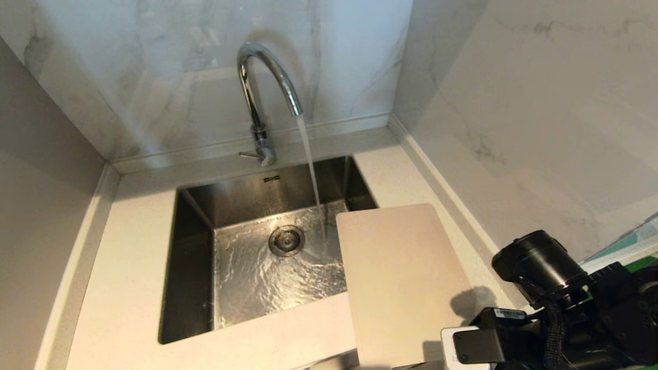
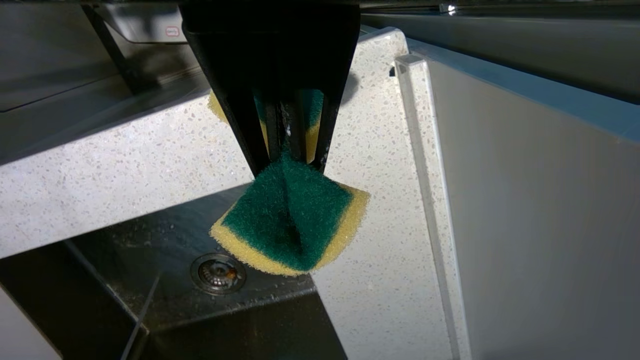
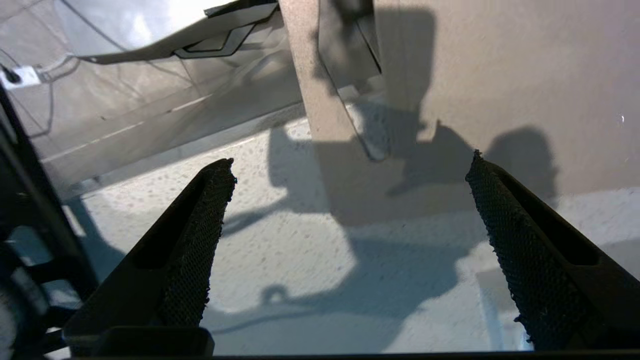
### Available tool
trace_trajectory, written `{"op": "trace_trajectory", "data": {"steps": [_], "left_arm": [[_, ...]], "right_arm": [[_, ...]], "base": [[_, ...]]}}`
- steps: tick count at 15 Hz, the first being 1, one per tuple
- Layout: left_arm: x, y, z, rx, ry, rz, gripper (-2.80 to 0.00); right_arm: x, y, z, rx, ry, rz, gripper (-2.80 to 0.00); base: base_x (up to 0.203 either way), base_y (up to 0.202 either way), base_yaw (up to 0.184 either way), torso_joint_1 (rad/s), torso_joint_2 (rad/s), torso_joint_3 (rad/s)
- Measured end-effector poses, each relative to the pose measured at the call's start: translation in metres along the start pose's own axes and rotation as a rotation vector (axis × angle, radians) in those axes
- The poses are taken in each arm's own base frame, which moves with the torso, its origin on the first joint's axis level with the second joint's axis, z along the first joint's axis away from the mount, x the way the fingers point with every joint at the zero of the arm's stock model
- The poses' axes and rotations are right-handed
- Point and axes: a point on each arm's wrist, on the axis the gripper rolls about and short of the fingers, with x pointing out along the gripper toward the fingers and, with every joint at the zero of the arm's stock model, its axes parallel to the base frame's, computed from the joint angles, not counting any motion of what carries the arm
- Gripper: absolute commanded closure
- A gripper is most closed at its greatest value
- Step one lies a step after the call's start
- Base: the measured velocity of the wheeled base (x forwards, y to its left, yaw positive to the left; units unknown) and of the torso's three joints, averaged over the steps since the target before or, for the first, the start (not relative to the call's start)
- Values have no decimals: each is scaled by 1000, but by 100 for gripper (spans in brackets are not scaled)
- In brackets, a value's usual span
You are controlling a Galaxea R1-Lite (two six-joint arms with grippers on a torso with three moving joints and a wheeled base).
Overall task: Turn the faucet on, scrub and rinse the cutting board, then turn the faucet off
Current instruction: Pick up the cutting board
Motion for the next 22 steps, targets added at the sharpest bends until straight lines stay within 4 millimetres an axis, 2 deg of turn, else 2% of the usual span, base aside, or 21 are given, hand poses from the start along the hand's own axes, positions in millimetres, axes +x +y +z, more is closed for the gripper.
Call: {"op": "trace_trajectory", "data": {"steps": [7,22], "left_arm": [[0,0,0,0,-1,0,0],[0,0,0,0,-1,0,0]], "right_arm": [[15,9,8,-82,11,57,-280],[47,23,14,-132,29,132,-280]], "base": [[0,0,0,0,0,0],[0,0,0,0,0,0]]}}
